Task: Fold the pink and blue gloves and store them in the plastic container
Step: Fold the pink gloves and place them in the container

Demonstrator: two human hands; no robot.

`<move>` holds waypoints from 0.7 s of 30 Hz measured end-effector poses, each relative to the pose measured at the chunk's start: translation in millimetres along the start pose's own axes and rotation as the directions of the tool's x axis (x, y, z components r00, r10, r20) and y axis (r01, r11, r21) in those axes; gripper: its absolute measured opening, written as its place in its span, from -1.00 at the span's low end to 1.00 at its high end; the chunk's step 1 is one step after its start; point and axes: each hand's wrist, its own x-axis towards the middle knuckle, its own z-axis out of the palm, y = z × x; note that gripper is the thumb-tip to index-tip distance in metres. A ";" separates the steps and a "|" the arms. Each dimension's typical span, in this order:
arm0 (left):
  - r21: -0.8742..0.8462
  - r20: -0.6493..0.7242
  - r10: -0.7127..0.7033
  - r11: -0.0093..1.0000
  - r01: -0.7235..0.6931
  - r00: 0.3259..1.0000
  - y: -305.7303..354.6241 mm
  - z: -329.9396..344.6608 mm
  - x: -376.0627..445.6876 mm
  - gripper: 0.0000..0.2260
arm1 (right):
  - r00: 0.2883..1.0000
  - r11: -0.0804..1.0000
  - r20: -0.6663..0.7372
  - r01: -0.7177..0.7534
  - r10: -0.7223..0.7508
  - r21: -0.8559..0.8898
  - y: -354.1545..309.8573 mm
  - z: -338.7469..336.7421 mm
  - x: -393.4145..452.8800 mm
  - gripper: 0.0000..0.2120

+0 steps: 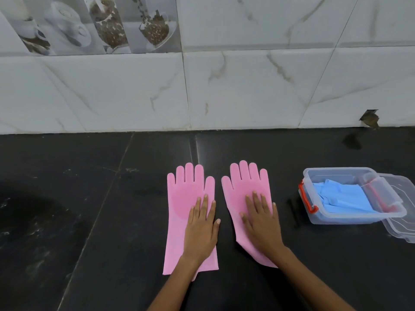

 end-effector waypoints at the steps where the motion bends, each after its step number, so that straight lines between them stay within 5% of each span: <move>1: -0.002 -0.001 0.002 1.000 -0.002 1.000 -0.3 0.0 0.2 -0.53 | 1.000 0.999 0.006 0.018 -0.018 0.036 -5.8 2.9 -0.4 -0.45; 15: -0.024 -0.004 0.020 0.999 -0.020 1.000 3.0 -0.8 11.2 -0.55 | 0.999 0.998 -0.037 0.027 -0.025 0.063 -8.7 11.9 16.1 -0.41; 21: -0.024 -0.002 0.001 1.000 -0.001 1.000 7.5 0.1 11.3 -0.54 | 0.997 0.998 -0.063 0.045 -0.041 0.051 -4.0 17.5 -1.0 -0.24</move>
